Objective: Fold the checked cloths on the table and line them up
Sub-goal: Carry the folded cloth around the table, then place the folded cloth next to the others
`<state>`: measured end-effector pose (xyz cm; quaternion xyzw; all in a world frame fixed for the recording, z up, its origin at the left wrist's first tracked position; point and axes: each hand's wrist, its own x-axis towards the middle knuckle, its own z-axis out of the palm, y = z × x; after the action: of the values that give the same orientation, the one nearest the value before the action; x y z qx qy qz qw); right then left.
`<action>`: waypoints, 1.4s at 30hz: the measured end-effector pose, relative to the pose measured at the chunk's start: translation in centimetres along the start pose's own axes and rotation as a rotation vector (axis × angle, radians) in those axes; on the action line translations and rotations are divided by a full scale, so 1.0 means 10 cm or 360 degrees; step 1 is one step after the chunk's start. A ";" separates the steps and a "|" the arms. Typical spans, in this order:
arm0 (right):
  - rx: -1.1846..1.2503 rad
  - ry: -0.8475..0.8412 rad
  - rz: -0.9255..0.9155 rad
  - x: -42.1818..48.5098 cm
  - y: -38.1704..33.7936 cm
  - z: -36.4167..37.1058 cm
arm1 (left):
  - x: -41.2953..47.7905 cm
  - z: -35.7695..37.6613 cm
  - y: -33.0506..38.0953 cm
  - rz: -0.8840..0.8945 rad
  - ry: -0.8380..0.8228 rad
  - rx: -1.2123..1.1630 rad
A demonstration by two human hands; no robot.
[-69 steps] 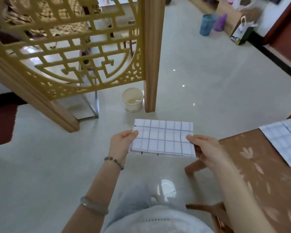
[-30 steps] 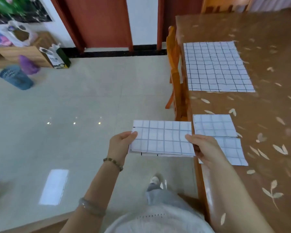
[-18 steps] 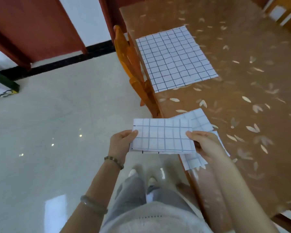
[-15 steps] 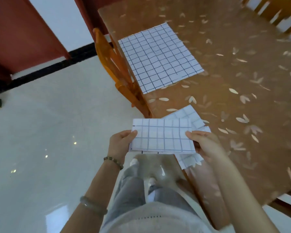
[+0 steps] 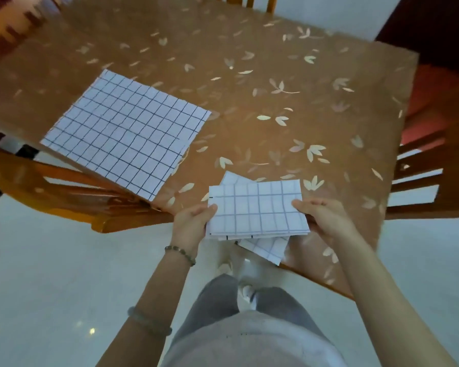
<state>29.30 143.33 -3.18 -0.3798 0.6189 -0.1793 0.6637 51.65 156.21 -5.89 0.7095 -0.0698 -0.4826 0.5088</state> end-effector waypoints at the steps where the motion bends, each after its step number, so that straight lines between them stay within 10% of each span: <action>1: 0.0050 0.0067 0.0006 -0.03 0.03 -0.02 | 0.09 0.02 0.03 -0.0010 -0.0073 0.0064; 24: 0.1321 0.0824 0.0530 -0.21 1.58 0.03 | 1.20 2.56 -0.07 0.0742 -0.1612 0.1936; 42: 0.1199 0.0999 0.0808 -0.06 1.73 -0.04 | 1.15 2.81 -0.50 0.1213 -0.1528 0.2287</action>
<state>24.80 154.86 -15.28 0.1169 0.7522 -0.3273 0.5598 34.48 133.35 -17.34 0.5080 -0.7798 -0.3657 -0.0099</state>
